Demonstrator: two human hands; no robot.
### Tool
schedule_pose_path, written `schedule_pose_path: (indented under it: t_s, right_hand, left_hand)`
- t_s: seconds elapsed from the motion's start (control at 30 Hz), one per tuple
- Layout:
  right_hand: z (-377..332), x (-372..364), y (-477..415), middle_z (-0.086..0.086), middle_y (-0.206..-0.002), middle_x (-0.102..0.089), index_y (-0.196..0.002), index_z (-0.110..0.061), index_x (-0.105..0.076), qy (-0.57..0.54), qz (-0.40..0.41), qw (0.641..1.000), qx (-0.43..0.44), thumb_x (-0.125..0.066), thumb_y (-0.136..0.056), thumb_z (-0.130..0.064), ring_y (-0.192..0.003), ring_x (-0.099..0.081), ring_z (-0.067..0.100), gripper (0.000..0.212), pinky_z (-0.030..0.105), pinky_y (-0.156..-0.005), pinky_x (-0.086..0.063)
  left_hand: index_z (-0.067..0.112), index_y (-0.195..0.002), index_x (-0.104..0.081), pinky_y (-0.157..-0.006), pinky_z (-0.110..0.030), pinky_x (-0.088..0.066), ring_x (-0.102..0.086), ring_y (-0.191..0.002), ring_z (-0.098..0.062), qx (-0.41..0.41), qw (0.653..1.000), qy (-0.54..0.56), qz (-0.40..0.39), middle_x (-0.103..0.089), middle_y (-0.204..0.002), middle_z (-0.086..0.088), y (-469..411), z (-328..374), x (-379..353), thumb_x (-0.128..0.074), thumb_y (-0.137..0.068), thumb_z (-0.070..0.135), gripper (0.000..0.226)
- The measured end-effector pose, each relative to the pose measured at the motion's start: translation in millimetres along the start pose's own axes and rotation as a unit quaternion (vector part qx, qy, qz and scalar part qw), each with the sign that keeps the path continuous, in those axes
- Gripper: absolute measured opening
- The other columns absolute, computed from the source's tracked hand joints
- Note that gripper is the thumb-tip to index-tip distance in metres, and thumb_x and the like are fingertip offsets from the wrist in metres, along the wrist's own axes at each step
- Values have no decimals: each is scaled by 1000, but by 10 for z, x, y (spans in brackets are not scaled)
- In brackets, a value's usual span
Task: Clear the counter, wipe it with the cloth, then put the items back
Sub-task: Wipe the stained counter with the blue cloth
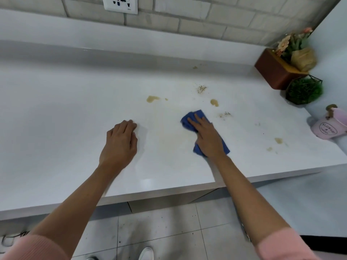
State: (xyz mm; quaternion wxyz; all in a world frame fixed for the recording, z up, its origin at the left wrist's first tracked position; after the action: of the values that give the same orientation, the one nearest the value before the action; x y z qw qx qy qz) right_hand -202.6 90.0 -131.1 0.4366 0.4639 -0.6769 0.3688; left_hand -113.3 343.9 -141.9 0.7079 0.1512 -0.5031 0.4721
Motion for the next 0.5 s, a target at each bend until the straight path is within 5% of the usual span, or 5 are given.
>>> schedule_pose_path:
  t_s: [0.1, 0.23, 0.37, 0.5]
  right_hand:
    - [-274, -143, -438, 4, -160, -11, -148, -19, -23, 12, -13, 1000, -16, -45, -88, 1, -148, -11, 22, 67, 38, -120, -7]
    - [-735, -395, -216, 3, -157, -21, -145, -19, -33, -48, -47, 992, 106, -43, -83, 10, -147, -12, 23, 70, 34, -119, -5]
    - [-446, -303, 252, -8, -155, -22, -143, -24, -37, -65, -74, 977, 190, -35, -87, 12, -145, -13, 13, 67, 29, -119, -3]
    - [-73, -115, -220, -3, -155, -21, -144, -17, -35, -48, -7, 998, 50, -37, -90, 10, -146, -19, 20, 60, 31, -119, -10]
  left_hand:
    - [8, -121, -52, -99, -41, -32, -48, -112, -28, 4, 1000, -5, 0, -54, -123, -8, -6, 3, -8, -42, -92, 9, 30]
    - [7, -123, -52, -99, -39, -33, -50, -112, -29, 8, 1000, -3, -2, -55, -123, -9, 3, 2, -4, -44, -92, 8, 31]
    - [6, -129, -50, -104, -39, -32, -46, -123, -28, 13, 1000, 2, -9, -52, -132, -9, 16, 3, -1, -42, -95, 9, 35]
    - [7, -129, -50, -105, -38, -30, -44, -126, -26, 12, 1000, -3, -10, -51, -132, -7, 11, -6, 1, -41, -95, 11, 35]
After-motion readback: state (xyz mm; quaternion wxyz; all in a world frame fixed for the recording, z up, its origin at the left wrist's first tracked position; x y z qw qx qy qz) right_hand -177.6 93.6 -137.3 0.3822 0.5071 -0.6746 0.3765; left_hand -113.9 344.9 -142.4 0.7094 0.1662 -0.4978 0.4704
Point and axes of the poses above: each hand's wrist, its own y-axis away from the middle knuckle, its own x-axis out of the back of the hand, z = x × y, the point moved 3 cm from there along -y, towards the middle knuckle
